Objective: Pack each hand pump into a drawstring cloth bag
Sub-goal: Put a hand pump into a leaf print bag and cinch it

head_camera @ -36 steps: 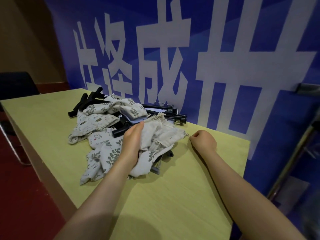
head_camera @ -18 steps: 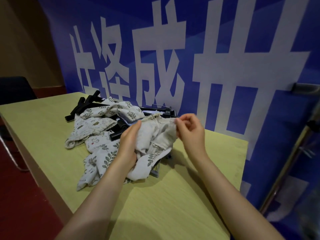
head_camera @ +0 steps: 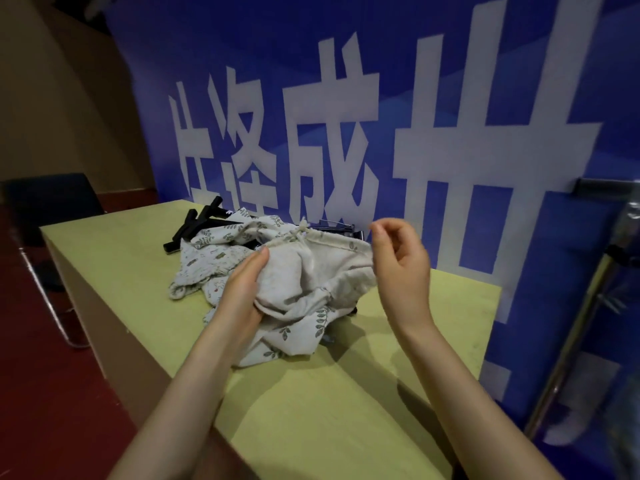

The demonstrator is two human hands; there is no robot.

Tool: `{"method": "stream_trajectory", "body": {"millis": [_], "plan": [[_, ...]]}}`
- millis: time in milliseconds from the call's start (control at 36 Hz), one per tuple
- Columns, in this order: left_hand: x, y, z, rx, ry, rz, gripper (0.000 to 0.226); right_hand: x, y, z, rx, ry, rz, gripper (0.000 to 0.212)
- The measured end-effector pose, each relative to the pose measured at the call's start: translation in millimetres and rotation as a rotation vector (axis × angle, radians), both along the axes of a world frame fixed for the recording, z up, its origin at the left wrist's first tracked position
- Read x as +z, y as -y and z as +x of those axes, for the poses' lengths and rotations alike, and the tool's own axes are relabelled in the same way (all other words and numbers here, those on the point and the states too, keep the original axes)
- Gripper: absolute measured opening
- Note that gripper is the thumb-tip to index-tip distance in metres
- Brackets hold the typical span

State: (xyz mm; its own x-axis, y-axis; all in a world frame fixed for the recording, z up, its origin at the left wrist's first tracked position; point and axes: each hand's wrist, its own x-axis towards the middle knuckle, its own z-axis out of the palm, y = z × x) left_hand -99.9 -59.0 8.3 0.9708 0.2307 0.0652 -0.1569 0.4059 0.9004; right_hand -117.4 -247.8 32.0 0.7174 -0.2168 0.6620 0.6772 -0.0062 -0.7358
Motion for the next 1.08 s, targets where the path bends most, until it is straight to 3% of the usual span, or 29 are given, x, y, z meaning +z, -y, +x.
{"method": "stream_trajectory", "body": {"millis": [139,250,389,611,722,861,944,1083], "plan": [[13,-9,-28,0.001,0.019,-0.041,0.04,-8,-27,-24,0.248,-0.078,-0.292,0.018],[23,-16,-54,-0.067,0.059,-0.075,0.037,-27,-49,-26,0.245,-0.093,-0.432,0.015],[20,-24,-77,-0.07,0.089,-0.048,0.037,-39,-61,-28,0.06,0.063,-0.768,0.011],[-12,-33,-97,0.129,0.021,-0.068,0.04,-58,-67,-32,0.041,0.066,-0.895,0.017],[-21,-36,-98,0.191,0.024,-0.068,0.037,-66,-62,-29,0.089,-0.071,-0.93,0.016],[-25,-38,-95,0.224,0.038,-0.083,0.039,-60,-52,-29,0.137,-0.219,-1.095,0.045],[-25,-39,-94,0.244,0.045,-0.066,0.043,-55,-39,-30,0.071,-0.289,-1.196,0.044],[-18,-40,-89,0.248,0.04,-0.07,0.047,-31,-18,-36,0.192,-0.024,-1.311,0.035]]}}
